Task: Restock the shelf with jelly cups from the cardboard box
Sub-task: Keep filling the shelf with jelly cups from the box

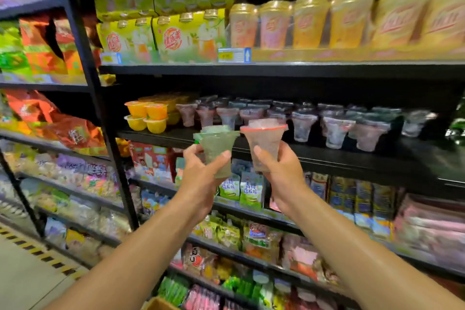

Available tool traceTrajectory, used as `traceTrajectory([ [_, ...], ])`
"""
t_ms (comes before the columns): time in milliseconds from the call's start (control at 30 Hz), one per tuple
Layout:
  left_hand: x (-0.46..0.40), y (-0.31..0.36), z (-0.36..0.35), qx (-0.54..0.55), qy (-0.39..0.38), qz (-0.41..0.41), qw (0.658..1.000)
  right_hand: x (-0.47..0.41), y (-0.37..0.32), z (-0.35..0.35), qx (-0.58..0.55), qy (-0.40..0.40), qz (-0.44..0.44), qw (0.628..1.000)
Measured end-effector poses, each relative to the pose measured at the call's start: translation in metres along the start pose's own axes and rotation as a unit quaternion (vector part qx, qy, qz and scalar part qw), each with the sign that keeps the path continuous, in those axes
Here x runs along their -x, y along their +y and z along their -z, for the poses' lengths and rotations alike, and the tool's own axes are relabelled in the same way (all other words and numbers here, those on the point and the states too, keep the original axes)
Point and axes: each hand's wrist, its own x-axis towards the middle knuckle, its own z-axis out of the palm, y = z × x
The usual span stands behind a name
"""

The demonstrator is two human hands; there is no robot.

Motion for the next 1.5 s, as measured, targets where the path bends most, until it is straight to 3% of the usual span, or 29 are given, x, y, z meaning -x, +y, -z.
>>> traceTrajectory([
  [133,0.019,-0.023,-0.048,-0.09,0.004,-0.053,0.995,0.014,-0.017,0.058,0.099,0.036,0.056,0.993],
  [333,0.037,-0.045,-0.108,-0.123,-0.053,-0.081,0.988,0.028,-0.039,0.121,0.152,0.084,0.08,0.982],
  [533,0.05,-0.073,-0.173,-0.121,-0.108,-0.096,0.982,0.039,-0.062,0.196,0.271,0.176,0.099,0.941],
  [767,0.047,-0.114,-0.237,-0.11,-0.174,-0.081,0.975,0.036,-0.086,0.264,0.401,0.23,0.084,0.883],
  [1033,0.02,-0.133,-0.302,-0.095,-0.243,-0.08,0.962,0.002,-0.093,0.32,0.42,0.308,0.081,0.85],
  [1233,0.019,-0.146,-0.346,-0.084,-0.263,-0.026,0.961,-0.007,-0.094,0.354,0.371,0.356,0.059,0.856],
  [1500,0.018,-0.156,-0.383,-0.116,-0.248,-0.008,0.962,-0.028,-0.099,0.393,0.364,0.362,0.036,0.857],
])
